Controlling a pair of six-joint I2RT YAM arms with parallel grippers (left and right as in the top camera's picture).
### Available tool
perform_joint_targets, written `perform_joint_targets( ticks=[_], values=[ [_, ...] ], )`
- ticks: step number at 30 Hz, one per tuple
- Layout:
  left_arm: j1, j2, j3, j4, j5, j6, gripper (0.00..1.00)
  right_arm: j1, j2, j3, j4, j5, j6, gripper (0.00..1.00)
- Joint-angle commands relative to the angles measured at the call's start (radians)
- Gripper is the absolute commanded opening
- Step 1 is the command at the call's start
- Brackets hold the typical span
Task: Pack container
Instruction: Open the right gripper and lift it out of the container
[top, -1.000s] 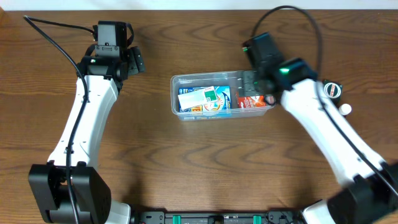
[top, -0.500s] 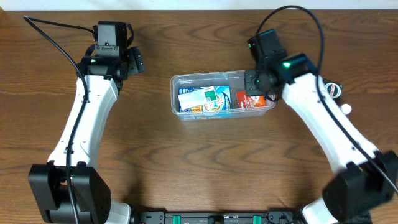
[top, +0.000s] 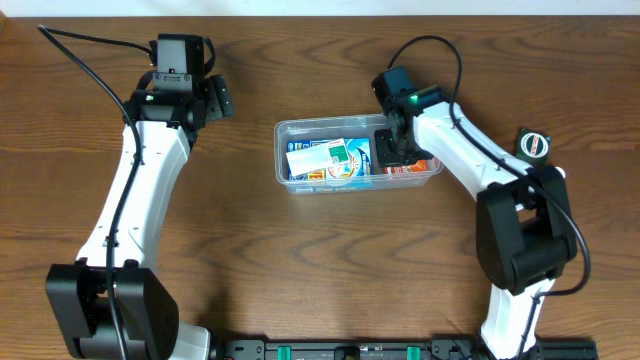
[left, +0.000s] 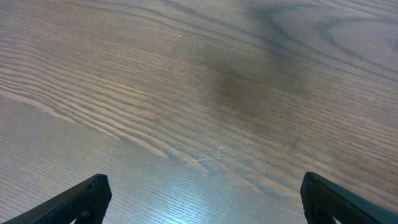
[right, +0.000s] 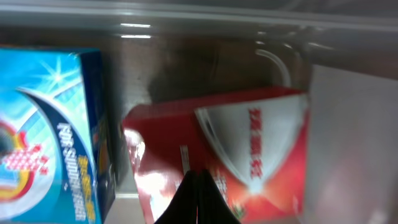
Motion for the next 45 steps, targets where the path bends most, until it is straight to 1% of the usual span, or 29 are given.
perform_joint_targets(
  ticks=[1, 16, 20, 24, 26, 31, 40, 45],
  values=[
    [0.004, -0.023, 0.003, -0.003, -0.012, -0.009, 0.98, 0.008, 0.027, 0.003, 0.007, -0.014, -0.012, 0.01],
    [0.004, -0.023, 0.003, -0.003, -0.012, -0.009, 0.98, 0.008, 0.030, 0.003, 0.026, -0.025, -0.013, 0.01],
    [0.004, -0.023, 0.003, -0.003, -0.012, -0.009, 0.98, 0.005, 0.022, 0.021, 0.023, -0.024, -0.064, 0.01],
    [0.004, -0.023, 0.003, -0.004, -0.012, -0.009, 0.98, 0.005, -0.006, 0.050, 0.018, -0.023, -0.078, 0.01],
    [0.004, -0.023, 0.003, -0.003, -0.012, -0.009, 0.98, 0.005, -0.020, 0.058, 0.022, 0.010, -0.084, 0.01],
    [0.004, -0.023, 0.003, -0.003, -0.012, -0.009, 0.98, 0.002, -0.025, 0.056, 0.047, 0.093, -0.110, 0.01],
    [0.004, -0.023, 0.003, -0.003, -0.012, -0.009, 0.98, -0.048, -0.001, 0.037, 0.148, 0.093, -0.110, 0.01],
    [0.004, -0.023, 0.003, -0.004, -0.012, -0.009, 0.98, -0.074, 0.002, 0.036, 0.150, 0.092, -0.108, 0.01]
  ],
)
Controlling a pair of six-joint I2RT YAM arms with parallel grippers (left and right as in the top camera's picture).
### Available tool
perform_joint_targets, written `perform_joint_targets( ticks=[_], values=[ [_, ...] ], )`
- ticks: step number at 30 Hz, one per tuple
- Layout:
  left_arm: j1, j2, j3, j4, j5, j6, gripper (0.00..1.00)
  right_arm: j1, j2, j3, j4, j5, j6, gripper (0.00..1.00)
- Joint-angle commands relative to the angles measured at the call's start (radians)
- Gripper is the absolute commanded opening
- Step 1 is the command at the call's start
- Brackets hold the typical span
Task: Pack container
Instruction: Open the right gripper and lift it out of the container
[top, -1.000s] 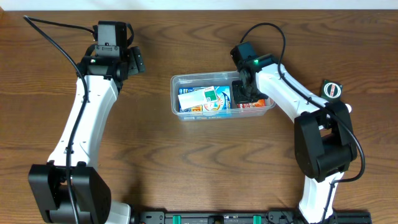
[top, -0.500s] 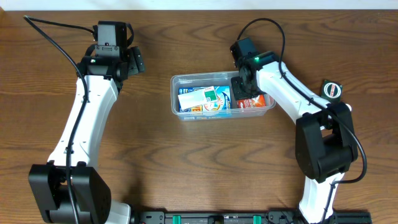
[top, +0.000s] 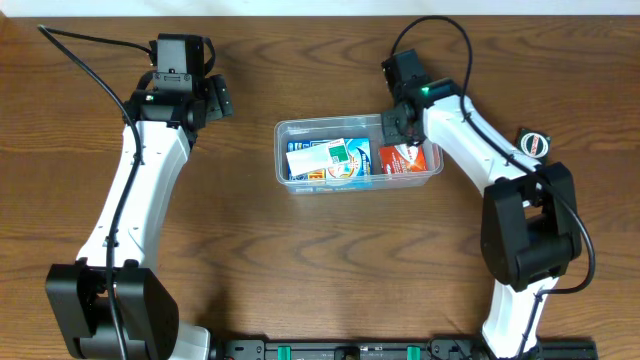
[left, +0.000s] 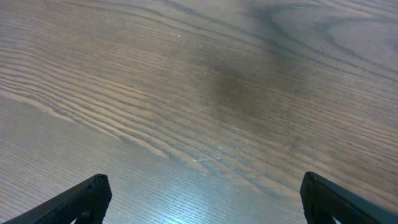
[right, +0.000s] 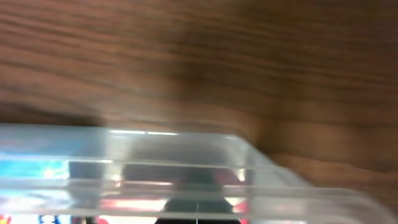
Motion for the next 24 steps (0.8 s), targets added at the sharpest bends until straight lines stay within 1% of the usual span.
perform_joint_targets(
  ticks=[1, 19, 24],
  values=[
    [0.004, -0.022, 0.003, -0.003, -0.012, -0.009, 0.98, -0.022, -0.001, 0.003, -0.005, 0.016, -0.010, 0.01],
    [0.004, -0.022, 0.003, -0.003, -0.012, -0.009, 0.98, -0.024, 0.069, -0.006, 0.001, -0.006, -0.010, 0.01],
    [0.004, -0.022, 0.003, -0.003, -0.012, -0.009, 0.98, -0.024, 0.064, -0.006, -0.027, -0.007, -0.010, 0.01]
  ],
)
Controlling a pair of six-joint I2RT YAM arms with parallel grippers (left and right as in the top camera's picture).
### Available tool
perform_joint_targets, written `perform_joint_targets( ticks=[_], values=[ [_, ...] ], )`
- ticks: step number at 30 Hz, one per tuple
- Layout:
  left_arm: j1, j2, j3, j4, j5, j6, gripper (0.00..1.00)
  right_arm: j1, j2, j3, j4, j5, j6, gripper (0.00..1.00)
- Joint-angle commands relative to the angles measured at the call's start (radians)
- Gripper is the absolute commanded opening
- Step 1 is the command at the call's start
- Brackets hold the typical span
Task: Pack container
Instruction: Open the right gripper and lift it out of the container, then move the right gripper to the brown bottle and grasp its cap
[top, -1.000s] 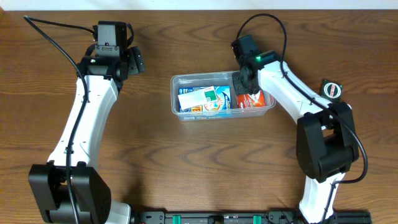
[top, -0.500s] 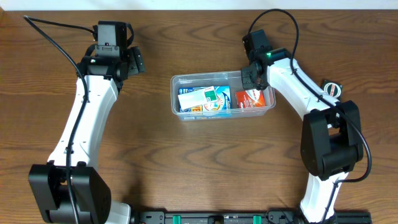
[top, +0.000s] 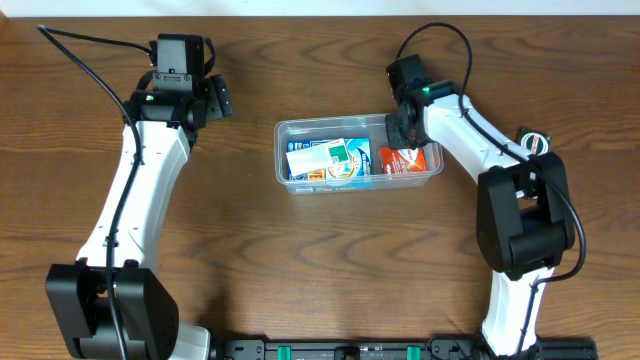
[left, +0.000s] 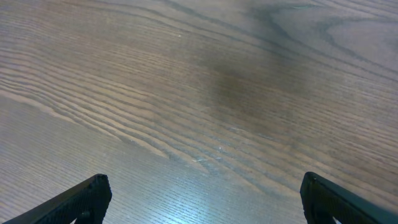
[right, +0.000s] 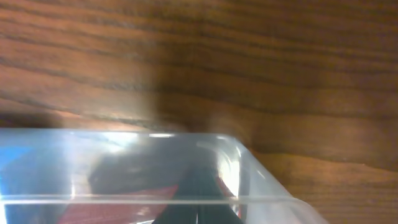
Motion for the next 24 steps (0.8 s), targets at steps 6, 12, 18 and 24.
perform_joint_targets(
  ticks=[6, 12, 18, 24],
  values=[
    [0.004, -0.023, 0.003, -0.003, -0.012, -0.009, 0.98, -0.006, -0.005, 0.006, -0.086, -0.032, -0.010, 0.01],
    [0.004, -0.023, 0.003, -0.003, -0.012, -0.009, 0.98, -0.005, -0.011, 0.008, -0.095, -0.079, -0.011, 0.01],
    [0.004, -0.023, 0.003, -0.003, -0.012, -0.009, 0.98, -0.005, -0.036, 0.054, -0.097, -0.078, -0.045, 0.01],
    [0.004, -0.023, 0.003, -0.003, -0.012, -0.009, 0.98, -0.012, -0.124, 0.191, -0.195, -0.068, -0.044, 0.03]
  ],
)
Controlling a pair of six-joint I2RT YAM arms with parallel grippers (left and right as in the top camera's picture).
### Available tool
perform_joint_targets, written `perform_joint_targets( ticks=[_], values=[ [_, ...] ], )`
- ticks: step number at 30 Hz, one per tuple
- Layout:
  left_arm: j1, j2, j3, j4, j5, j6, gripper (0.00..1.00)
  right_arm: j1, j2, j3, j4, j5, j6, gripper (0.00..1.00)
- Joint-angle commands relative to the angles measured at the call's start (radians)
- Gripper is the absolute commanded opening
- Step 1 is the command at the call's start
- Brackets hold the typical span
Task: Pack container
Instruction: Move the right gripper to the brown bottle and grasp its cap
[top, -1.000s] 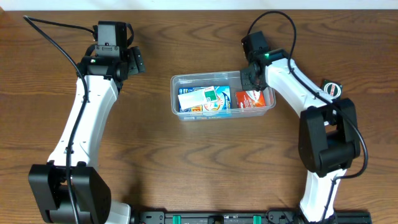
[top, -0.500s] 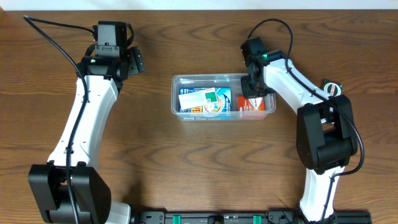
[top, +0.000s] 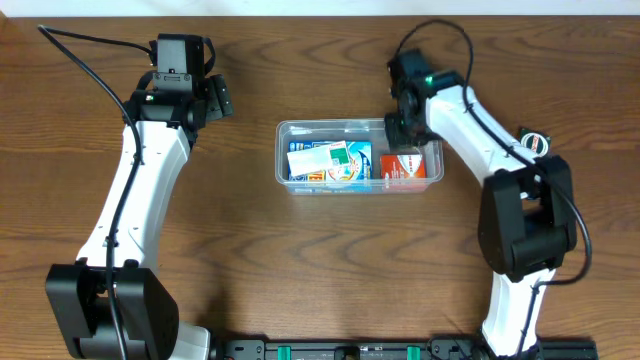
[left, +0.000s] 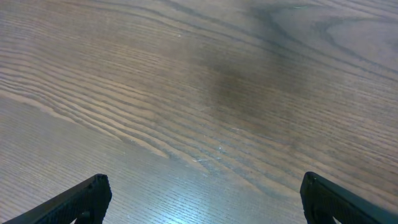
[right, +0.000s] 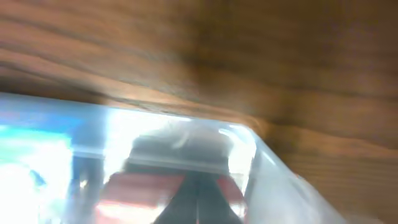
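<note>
A clear plastic container lies mid-table, holding a blue-and-white box on the left and a red box at its right end. My right gripper hangs over the container's far right corner, shut with nothing in it. The blurred right wrist view shows the closed fingers above the red box, inside the container's far wall. My left gripper is far to the left over bare wood, open and empty.
A small round black-and-white object lies on the table to the right, beside the right arm. Brown wooden tabletop surrounds the container. The arm bases stand at the near edge.
My right gripper, still shut, has shifted slightly at the container's far right corner; its view now shows more of the inside and the red box. The left arm has not moved.
My right gripper was shut, low inside the container over the red box. Then it was up at the far rim, looking at the wood beyond it. It stayed by the far right corner and now looks into the container again. The left gripper stayed open throughout.
</note>
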Motion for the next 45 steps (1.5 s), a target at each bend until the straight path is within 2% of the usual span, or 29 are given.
perform_joint_targets(
  ticks=[1, 6, 10, 13, 15, 19, 22, 25, 30, 39, 45],
  values=[
    [0.004, -0.023, 0.003, -0.003, -0.012, -0.009, 0.98, -0.016, -0.116, 0.092, -0.045, 0.012, -0.015, 0.04],
    [0.004, -0.023, 0.003, -0.003, -0.012, -0.009, 0.98, -0.084, -0.233, 0.132, -0.170, 0.096, 0.031, 0.08],
    [0.004, -0.023, 0.003, -0.003, -0.012, -0.009, 0.98, -0.206, -0.343, 0.132, -0.270, 0.104, 0.039, 0.13],
    [0.004, -0.023, 0.003, -0.003, -0.012, -0.009, 0.98, -0.307, -0.402, 0.132, -0.332, 0.104, 0.039, 0.25],
    [0.004, -0.023, 0.003, -0.003, -0.012, -0.009, 0.98, -0.398, -0.438, 0.131, -0.378, 0.103, 0.039, 0.39],
    [0.004, -0.023, 0.003, -0.003, -0.012, -0.009, 0.98, -0.557, -0.459, 0.130, -0.456, 0.096, 0.038, 0.52],
    [0.004, -0.023, 0.003, -0.003, -0.012, -0.009, 0.98, -0.641, -0.458, 0.106, -0.478, 0.066, 0.037, 0.75],
    [0.004, -0.023, 0.003, -0.003, -0.012, -0.009, 0.98, -0.692, -0.458, 0.060, -0.481, 0.003, -0.014, 0.88],
    [0.004, -0.023, 0.003, -0.003, -0.012, -0.009, 0.98, -0.708, -0.458, -0.058, -0.429, -0.022, -0.146, 0.91],
    [0.004, -0.023, 0.003, -0.003, -0.012, -0.009, 0.98, -0.708, -0.457, -0.274, -0.200, -0.033, -0.150, 0.89],
    [0.004, -0.023, 0.003, -0.003, -0.012, -0.009, 0.98, -0.708, -0.454, -0.332, -0.072, -0.033, -0.196, 0.86]
  ],
)
